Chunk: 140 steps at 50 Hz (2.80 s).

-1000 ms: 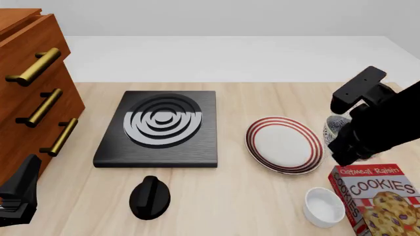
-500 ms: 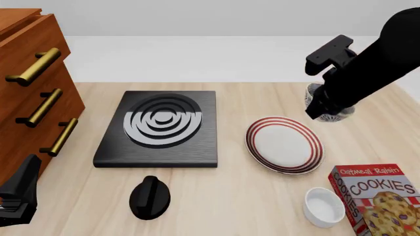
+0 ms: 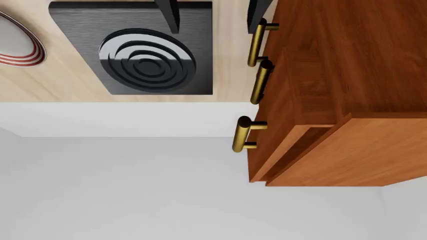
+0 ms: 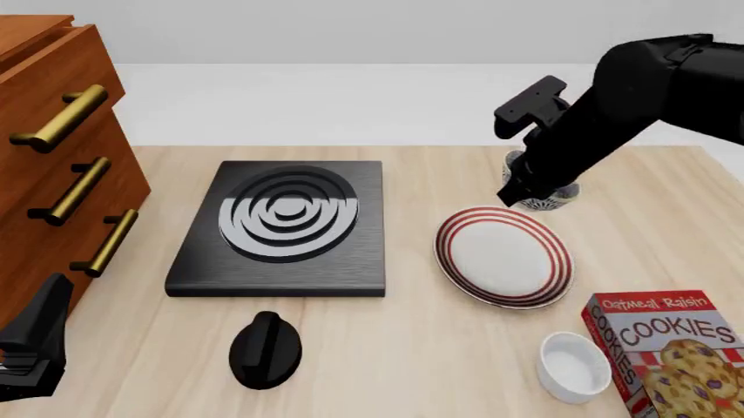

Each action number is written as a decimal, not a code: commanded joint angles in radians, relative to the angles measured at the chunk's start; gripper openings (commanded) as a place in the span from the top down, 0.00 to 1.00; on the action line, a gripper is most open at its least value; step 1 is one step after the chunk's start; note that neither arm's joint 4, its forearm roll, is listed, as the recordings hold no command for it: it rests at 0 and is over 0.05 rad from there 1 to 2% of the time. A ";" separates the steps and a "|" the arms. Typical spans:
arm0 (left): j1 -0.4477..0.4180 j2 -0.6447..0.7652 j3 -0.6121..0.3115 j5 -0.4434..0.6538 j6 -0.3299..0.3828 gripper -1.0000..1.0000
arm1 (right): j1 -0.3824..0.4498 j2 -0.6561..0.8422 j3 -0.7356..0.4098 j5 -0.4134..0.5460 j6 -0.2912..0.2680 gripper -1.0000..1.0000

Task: Pick the akita bowl on the ramekin and place it on the plate.

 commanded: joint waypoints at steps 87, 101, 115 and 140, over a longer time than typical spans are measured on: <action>0.000 0.000 0.000 0.000 0.000 0.00 | 0.036 0.266 0.185 -0.367 0.038 1.00; 0.000 0.000 0.000 0.000 0.000 0.00 | 0.016 0.265 0.190 -0.364 0.040 0.00; 0.000 0.000 0.000 0.000 0.000 0.00 | 0.003 0.244 0.161 -0.355 0.024 0.00; 0.000 0.000 0.000 0.000 0.000 0.00 | 0.042 0.116 0.200 -0.326 0.112 0.00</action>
